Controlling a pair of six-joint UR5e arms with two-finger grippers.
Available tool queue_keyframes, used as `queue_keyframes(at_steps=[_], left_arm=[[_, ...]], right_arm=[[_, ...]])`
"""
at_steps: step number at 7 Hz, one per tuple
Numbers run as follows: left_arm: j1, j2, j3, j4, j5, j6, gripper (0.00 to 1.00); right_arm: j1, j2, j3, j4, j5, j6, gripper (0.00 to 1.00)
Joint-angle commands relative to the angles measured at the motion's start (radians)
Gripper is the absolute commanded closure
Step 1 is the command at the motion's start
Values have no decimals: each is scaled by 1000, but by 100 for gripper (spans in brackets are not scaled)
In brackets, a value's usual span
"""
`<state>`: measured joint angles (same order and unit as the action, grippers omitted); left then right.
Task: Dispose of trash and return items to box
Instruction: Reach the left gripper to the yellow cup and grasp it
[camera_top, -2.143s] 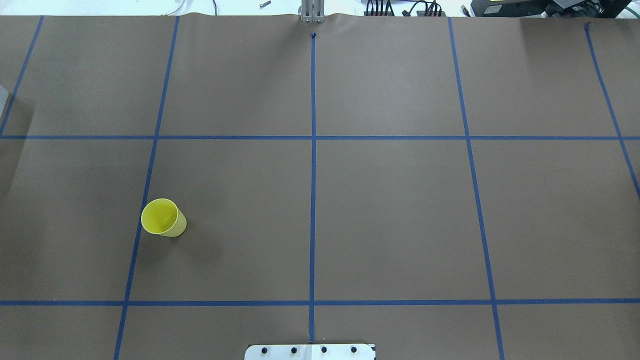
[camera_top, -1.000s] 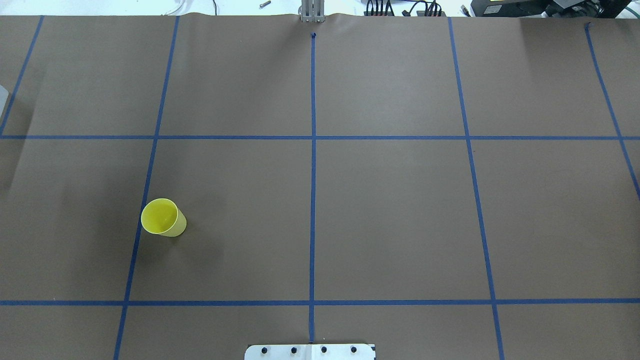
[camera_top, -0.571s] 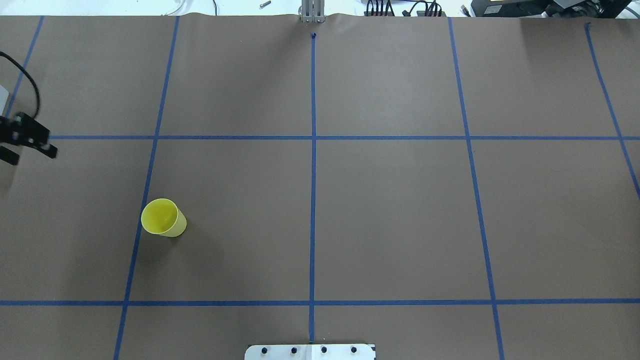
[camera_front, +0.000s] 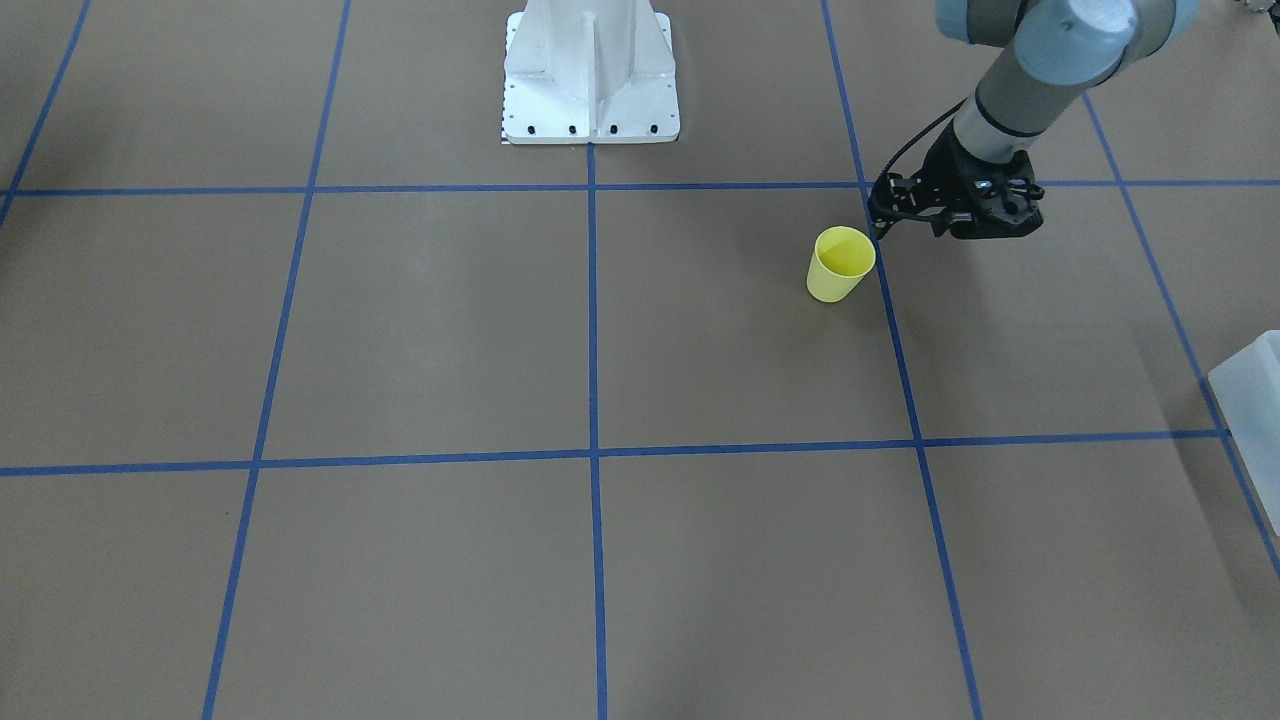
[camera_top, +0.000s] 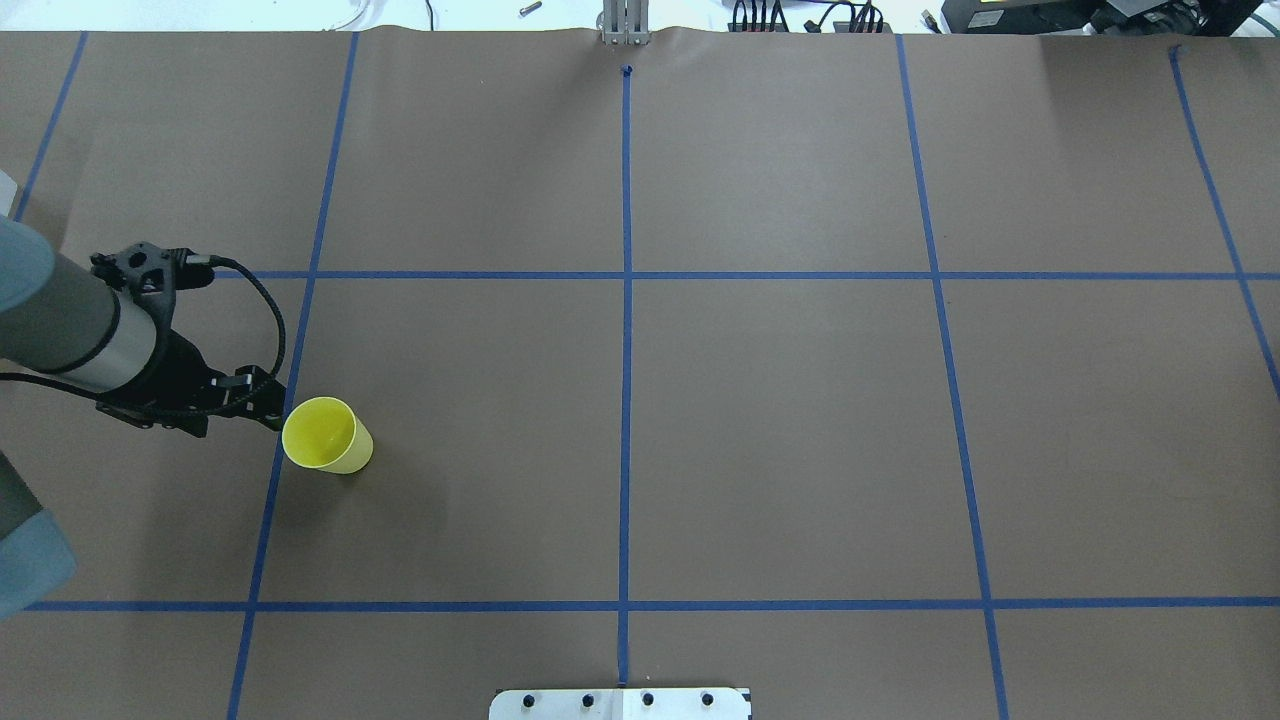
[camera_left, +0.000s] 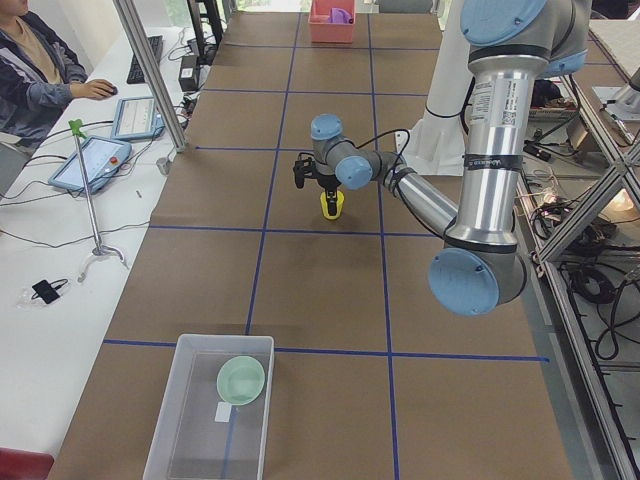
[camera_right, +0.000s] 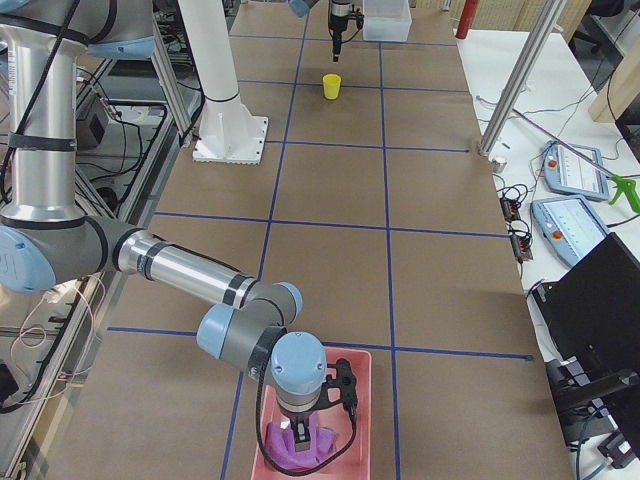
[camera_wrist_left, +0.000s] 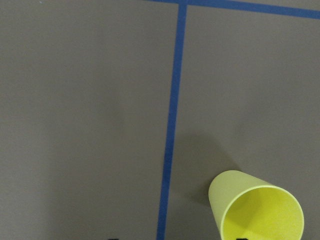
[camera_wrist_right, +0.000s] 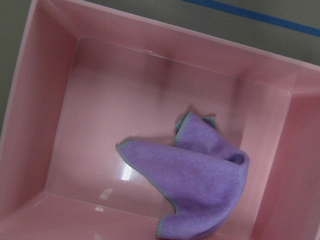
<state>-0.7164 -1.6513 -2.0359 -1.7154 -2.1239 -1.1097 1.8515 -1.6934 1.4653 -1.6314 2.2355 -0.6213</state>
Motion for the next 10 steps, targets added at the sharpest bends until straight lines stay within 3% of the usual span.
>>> queue_keyframes(at_steps=[1, 5, 6, 7, 8, 10], left_arm=[[35, -44, 45, -16, 25, -32, 17], [41, -67, 123, -81, 25, -45, 22], [60, -67, 128, -81, 27, -67, 33], [67, -68, 128, -82, 38, -84, 74], [67, -70, 128, -102, 38, -99, 100], [64, -91, 109, -93, 21, -130, 100]], right_arm=[[0, -3, -2, -1, 1, 0, 0], [-2, -3, -5, -1, 1, 0, 0], [0, -3, -5, -1, 1, 0, 0], [-2, -3, -5, -1, 1, 0, 0], [0, -3, -5, -1, 1, 0, 0], [-2, -3, -5, 1, 1, 0, 0]])
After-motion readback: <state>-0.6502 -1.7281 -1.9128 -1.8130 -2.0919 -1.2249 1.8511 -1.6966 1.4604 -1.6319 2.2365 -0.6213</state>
